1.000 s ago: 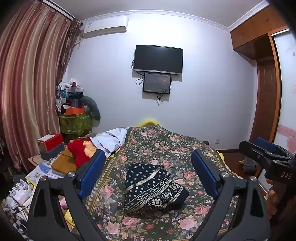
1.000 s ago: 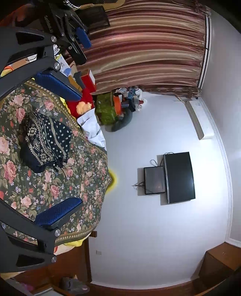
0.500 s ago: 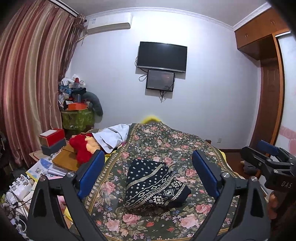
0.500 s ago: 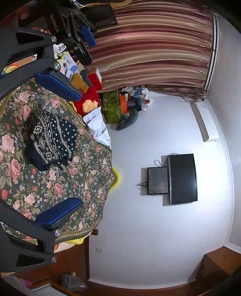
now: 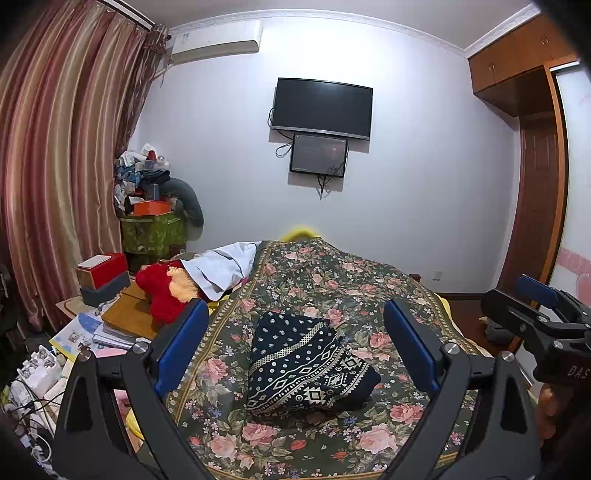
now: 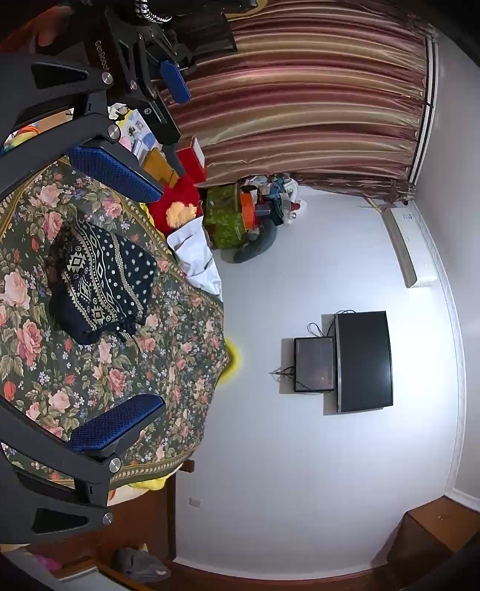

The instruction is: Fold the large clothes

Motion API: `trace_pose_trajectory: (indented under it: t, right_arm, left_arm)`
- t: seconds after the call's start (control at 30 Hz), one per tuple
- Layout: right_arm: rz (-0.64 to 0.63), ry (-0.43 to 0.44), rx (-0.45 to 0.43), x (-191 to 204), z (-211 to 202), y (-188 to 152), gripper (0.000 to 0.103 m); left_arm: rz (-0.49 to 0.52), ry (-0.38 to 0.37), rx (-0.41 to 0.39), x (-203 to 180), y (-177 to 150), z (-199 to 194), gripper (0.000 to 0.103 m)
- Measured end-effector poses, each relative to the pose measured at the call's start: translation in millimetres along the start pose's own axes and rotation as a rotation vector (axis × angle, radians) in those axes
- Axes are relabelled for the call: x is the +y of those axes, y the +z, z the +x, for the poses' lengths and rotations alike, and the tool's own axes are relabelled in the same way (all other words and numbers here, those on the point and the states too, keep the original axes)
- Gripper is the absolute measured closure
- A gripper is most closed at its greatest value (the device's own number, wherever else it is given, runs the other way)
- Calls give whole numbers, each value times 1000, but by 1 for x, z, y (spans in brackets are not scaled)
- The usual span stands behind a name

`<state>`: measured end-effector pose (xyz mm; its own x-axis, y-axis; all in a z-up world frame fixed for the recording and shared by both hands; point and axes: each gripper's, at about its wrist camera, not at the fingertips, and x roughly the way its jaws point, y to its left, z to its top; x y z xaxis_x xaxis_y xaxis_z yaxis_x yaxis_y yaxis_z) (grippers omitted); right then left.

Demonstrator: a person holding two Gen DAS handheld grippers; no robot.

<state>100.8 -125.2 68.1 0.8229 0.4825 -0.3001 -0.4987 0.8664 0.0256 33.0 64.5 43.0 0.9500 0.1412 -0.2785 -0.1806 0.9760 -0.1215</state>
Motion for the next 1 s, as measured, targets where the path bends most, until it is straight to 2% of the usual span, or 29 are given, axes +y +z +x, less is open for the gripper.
trace_pose_trajectory:
  t: [1.0]
  right_arm:
    - [13, -7, 4, 1, -1, 1, 0]
  left_arm:
    - [12, -19, 5, 4, 0, 6, 6]
